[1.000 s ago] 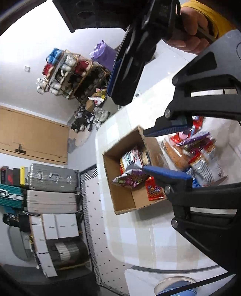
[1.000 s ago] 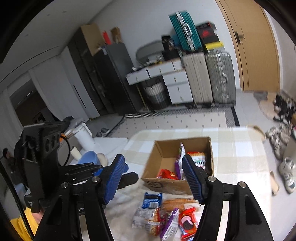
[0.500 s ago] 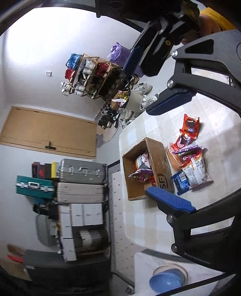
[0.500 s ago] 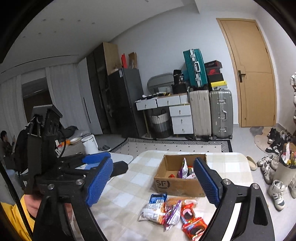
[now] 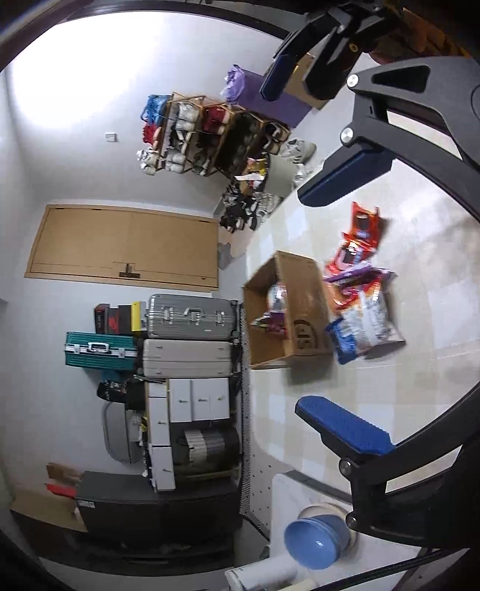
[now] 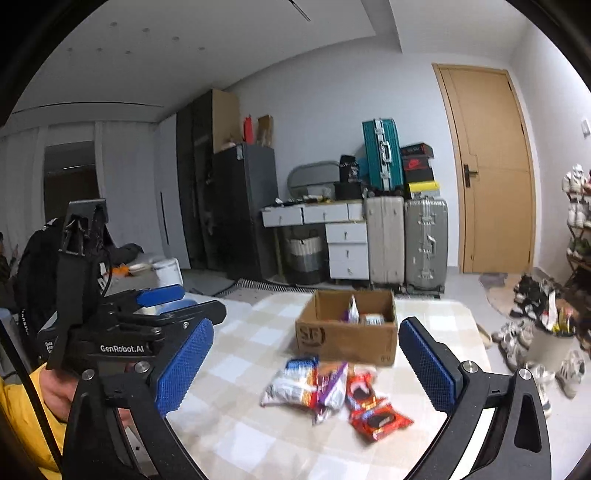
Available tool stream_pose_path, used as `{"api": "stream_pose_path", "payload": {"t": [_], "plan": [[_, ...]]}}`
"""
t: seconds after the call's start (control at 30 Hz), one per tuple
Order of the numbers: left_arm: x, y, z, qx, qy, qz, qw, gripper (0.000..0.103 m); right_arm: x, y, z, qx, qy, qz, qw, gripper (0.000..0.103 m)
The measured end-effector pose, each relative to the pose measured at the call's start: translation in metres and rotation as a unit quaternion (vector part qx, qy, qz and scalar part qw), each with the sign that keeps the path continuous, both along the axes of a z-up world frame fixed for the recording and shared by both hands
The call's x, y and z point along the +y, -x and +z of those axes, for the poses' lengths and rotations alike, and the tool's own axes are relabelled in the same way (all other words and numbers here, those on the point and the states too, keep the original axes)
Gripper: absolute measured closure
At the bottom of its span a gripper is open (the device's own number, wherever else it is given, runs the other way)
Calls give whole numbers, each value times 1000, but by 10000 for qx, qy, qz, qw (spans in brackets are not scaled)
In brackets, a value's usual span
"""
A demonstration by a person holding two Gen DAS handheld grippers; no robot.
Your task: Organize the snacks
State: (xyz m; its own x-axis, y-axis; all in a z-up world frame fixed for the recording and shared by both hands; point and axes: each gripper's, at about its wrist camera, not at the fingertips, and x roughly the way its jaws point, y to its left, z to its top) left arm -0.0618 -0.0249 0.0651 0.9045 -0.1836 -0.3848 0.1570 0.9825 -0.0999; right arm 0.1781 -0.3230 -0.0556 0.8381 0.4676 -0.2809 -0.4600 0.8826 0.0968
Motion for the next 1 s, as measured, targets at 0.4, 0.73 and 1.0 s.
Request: {"api": "stream_pose_path", "payload": {"t": [0.4, 0.73, 1.0], "plan": [[3, -58, -113, 1100, 101, 162, 9937, 1, -8, -16, -59, 529, -204, -114, 9983, 1], [7, -126, -161, 1751, 129, 314, 9840, 1, -6, -37, -85, 833, -306, -41, 9960, 1], [15, -190, -196, 2212, 415, 458, 9733, 1, -12, -61, -115, 1097, -359, -116, 9932, 1]]}}
